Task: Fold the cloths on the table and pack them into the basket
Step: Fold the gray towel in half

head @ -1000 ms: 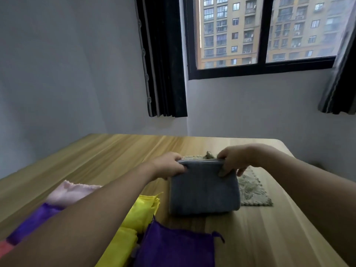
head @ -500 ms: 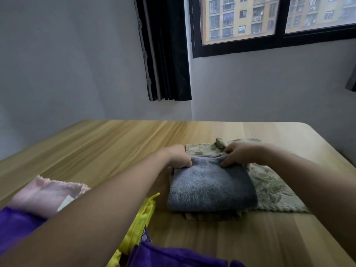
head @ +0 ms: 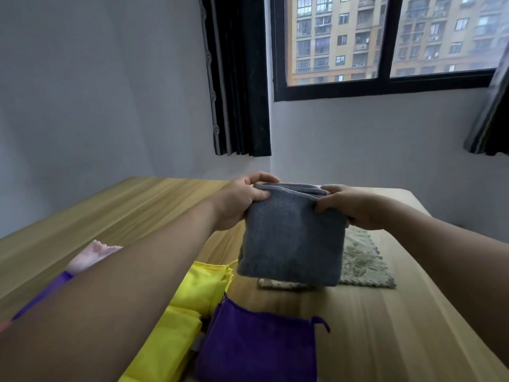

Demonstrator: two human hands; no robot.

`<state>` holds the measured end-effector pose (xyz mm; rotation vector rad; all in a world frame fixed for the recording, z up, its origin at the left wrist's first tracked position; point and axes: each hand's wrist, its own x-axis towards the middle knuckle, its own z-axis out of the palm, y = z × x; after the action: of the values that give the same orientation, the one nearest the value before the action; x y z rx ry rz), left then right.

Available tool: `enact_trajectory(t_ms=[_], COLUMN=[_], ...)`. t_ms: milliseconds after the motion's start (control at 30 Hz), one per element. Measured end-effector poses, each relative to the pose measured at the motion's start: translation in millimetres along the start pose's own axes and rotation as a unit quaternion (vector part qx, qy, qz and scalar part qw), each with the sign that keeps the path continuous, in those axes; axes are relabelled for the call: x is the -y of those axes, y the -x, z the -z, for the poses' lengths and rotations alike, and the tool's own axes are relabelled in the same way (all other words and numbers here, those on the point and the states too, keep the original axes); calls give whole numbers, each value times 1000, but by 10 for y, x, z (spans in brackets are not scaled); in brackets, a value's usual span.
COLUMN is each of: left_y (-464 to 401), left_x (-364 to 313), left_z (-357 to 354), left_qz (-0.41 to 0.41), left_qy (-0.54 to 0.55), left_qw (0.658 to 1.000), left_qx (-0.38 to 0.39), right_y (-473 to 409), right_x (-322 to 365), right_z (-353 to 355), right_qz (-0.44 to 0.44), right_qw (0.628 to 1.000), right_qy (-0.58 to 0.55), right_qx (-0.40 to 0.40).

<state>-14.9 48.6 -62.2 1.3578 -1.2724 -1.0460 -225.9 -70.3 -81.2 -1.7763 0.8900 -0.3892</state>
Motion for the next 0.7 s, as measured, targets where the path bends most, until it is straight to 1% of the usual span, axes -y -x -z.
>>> enact_trajectory(t_ms=[100,133,200,267,367,467,533,567,633,700], left_y=[101,140,181,199,192,147,88,45,-53,-141], left_x=[-152,-200,-271,-307,-286,-191,-56,37,251,476], left_z=[-37,-53,-80,-112,-155,-179,-205,-220,-264,-303], left_qz=[-21,-22,-17,0,39,90,119,120,108,107], left_qy=[41,43,37,22,-10,-45,-87,-124,-205,-301], left_qw=[998,998,998,997,995,991,985,981,967,941], left_qx=[-30,-37,-54,-73,-89,-87,-88,-92,-106,-111], right_y=[183,252,358,420,448,399,324,266,128,-22], right_x=[228,298,409,455,444,334,198,104,-107,-353], right_z=[60,73,81,80,44,-10,-77,-121,-227,-327], right_qz=[-1,-9,-30,-40,-59,-72,-78,-84,-97,-113], right_qw=[999,999,999,998,997,995,994,994,995,993], right_qy=[-32,-29,11,28,-14,-46,-43,-36,-15,33], right_qx=[22,31,34,36,46,57,60,54,22,-21])
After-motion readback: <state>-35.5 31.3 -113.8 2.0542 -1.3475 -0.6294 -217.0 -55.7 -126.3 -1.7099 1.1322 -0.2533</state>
